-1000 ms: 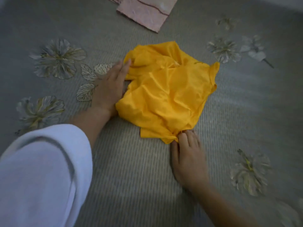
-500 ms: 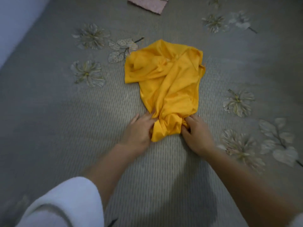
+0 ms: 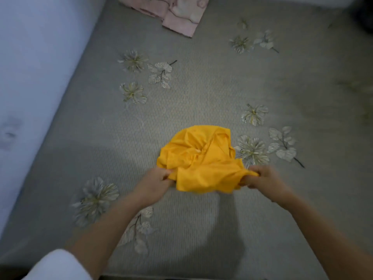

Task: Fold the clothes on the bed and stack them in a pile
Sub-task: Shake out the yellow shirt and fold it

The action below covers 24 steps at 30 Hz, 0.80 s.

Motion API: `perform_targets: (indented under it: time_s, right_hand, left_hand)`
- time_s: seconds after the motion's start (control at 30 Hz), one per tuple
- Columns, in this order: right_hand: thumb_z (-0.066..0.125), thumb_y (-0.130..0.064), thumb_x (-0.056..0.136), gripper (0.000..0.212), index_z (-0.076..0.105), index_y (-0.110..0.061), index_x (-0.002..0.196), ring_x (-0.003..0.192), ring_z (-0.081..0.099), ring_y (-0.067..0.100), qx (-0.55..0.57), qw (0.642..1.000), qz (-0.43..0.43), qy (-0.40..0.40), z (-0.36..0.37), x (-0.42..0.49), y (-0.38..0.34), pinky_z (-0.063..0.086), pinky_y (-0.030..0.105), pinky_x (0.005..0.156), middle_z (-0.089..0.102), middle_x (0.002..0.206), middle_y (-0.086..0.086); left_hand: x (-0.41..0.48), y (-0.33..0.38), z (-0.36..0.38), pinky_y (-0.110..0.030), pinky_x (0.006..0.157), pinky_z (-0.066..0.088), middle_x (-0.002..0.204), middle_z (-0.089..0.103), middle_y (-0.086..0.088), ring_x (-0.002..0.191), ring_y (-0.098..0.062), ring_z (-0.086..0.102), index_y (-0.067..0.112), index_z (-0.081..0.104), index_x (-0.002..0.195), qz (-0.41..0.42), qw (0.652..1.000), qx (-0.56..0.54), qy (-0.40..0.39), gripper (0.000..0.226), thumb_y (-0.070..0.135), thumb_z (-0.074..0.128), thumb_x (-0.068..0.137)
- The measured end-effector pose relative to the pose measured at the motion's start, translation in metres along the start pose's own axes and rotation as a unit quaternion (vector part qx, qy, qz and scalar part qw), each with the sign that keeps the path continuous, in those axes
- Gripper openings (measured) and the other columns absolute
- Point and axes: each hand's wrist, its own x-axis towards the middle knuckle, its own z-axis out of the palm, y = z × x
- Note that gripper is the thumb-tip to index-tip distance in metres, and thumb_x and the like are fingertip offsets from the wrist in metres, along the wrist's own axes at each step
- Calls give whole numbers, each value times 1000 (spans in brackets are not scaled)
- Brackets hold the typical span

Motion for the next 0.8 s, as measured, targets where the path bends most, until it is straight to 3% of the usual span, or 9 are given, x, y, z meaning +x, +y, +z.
perform_targets:
  time_s: [0.07, 0.13, 0.23, 0.37, 0.43, 0.53, 0.67, 0.8]
  right_hand:
    - [64, -9, 86, 17, 64, 4, 75, 72, 65, 23, 42, 997, -40, 56, -21, -27, -34, 53, 36, 74, 67, 69, 11]
    - [64, -6, 87, 25, 57, -5, 62, 69, 63, 24, 95, 987, -81, 101, -45, -54, -69, 53, 37, 75, 61, 62, 10]
    - [64, -5, 86, 35, 49, -14, 56, 61, 60, 13, 178, 961, -148, 148, -86, -99, -120, 56, 30, 67, 54, 56, 1]
    - [63, -5, 86, 27, 49, -10, 64, 69, 61, 20, 173, 934, -238, 202, -135, -151, -168, 58, 28, 66, 54, 71, 13]
    - [63, -7, 87, 26, 51, -11, 65, 65, 64, 16, 157, 923, -264, 232, -153, -171, -183, 59, 28, 65, 59, 69, 10]
    - [62, -9, 88, 22, 56, -11, 67, 57, 65, 9, 129, 909, -288, 274, -168, -191, -197, 55, 21, 56, 63, 67, 9]
    - [60, -15, 88, 32, 48, -14, 58, 61, 56, 21, 63, 901, -284, 321, -182, -203, -206, 53, 42, 63, 52, 59, 5]
    - [55, -24, 89, 37, 43, -13, 56, 51, 36, 12, -25, 892, -296, 341, -191, -213, -221, 29, 30, 51, 36, 54, -1]
  left_hand:
    - [-14, 43, -25, -21, 53, 39, 58, 59, 12, 55, 3, 50, 15, 62, 65, 26, 997, -51, 54, 27, 21, 52, 89]
    - [-27, 86, -50, -7, 60, 43, 64, 64, 23, 65, 8, 60, 25, 64, 75, 61, 990, -80, 94, 30, 9, 48, 96]
    - [-46, 144, -89, -22, 80, 51, 83, 70, 20, 82, 1, 67, 32, 67, 87, 66, 982, -110, 140, 33, 13, 43, 99]
    - [-71, 207, -127, -23, 71, 48, 81, 68, 17, 74, 6, 65, 34, 65, 81, 106, 972, -43, 206, 31, 24, 43, 100]
    - [-84, 230, -139, -31, 65, 50, 79, 69, 4, 71, -6, 65, 25, 68, 80, 116, 960, 29, 253, 31, 31, 45, 100]
    - [-98, 256, -147, -47, 72, 49, 81, 67, -16, 77, -31, 64, 3, 67, 90, 139, 939, 97, 301, 43, 36, 42, 100]
    - [-112, 275, -152, -45, 72, 47, 75, 63, -13, 77, -32, 61, 8, 64, 85, 151, 917, 121, 349, 36, 32, 42, 101]
    - [-112, 284, -161, -38, 59, 54, 61, 53, -8, 47, -16, 59, 11, 61, 81, 91, 926, -100, 352, 31, 29, 46, 100]
